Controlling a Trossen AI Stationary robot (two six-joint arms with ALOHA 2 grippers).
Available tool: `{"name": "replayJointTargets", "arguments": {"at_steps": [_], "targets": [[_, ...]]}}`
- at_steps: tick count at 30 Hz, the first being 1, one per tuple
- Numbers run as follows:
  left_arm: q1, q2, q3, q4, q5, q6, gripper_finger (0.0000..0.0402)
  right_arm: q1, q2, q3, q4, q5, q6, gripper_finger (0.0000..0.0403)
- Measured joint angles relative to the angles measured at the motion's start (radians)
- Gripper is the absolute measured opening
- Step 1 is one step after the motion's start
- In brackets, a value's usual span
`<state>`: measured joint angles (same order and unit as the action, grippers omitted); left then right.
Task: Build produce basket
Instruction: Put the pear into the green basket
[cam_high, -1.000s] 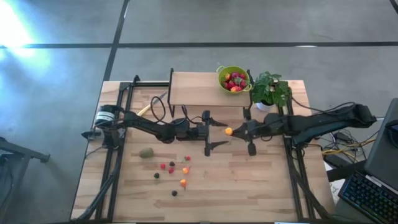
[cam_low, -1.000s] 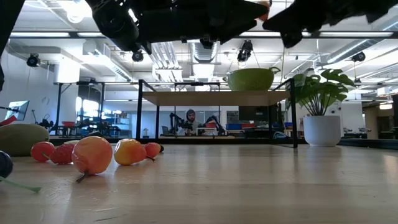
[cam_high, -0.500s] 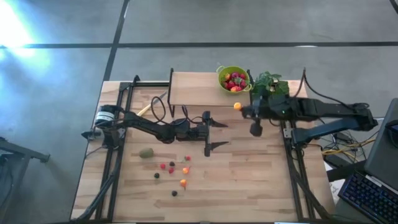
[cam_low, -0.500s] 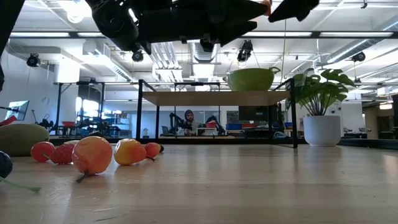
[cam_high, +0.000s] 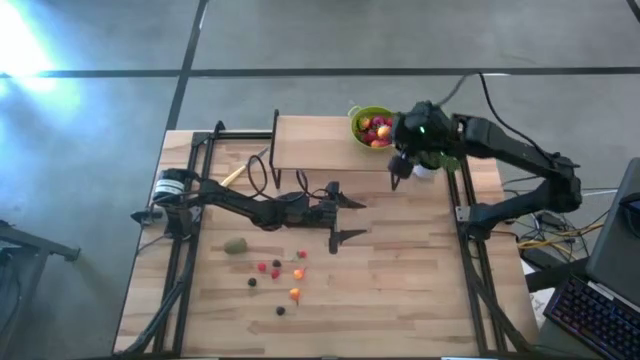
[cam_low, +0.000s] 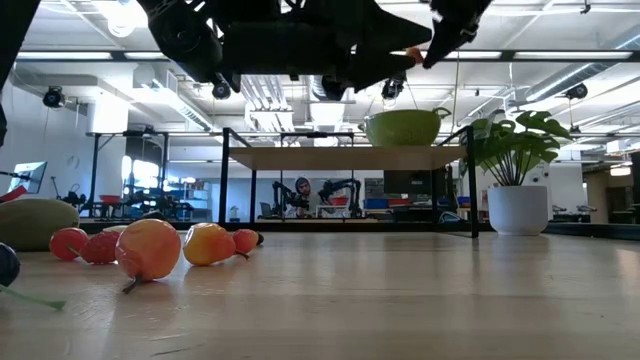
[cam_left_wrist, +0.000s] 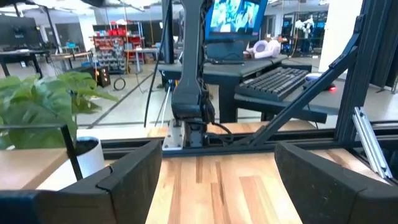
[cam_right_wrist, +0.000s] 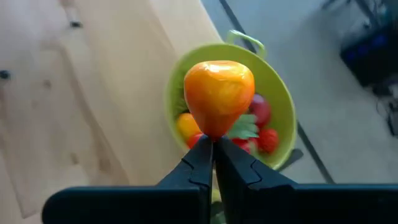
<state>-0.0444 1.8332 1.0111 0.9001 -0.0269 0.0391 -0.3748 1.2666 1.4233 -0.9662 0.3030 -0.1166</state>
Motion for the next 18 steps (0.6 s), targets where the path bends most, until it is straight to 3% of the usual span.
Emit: {"name": "replayJointTargets", "arguments": {"at_steps": [7, 18], "targets": [[0.000, 0.001, 0.000, -0.025, 0.000, -0.016, 0.0317, -0.171, 0.121, 0.090, -0.067, -0.145, -0.023, 0.0008], [0.000, 0.001, 0.000, -0.029, 0.000, -0.017, 0.0317, -0.319, 0.243, 0.151, -0.108, -0.155, -0.045, 0.0008]]}}
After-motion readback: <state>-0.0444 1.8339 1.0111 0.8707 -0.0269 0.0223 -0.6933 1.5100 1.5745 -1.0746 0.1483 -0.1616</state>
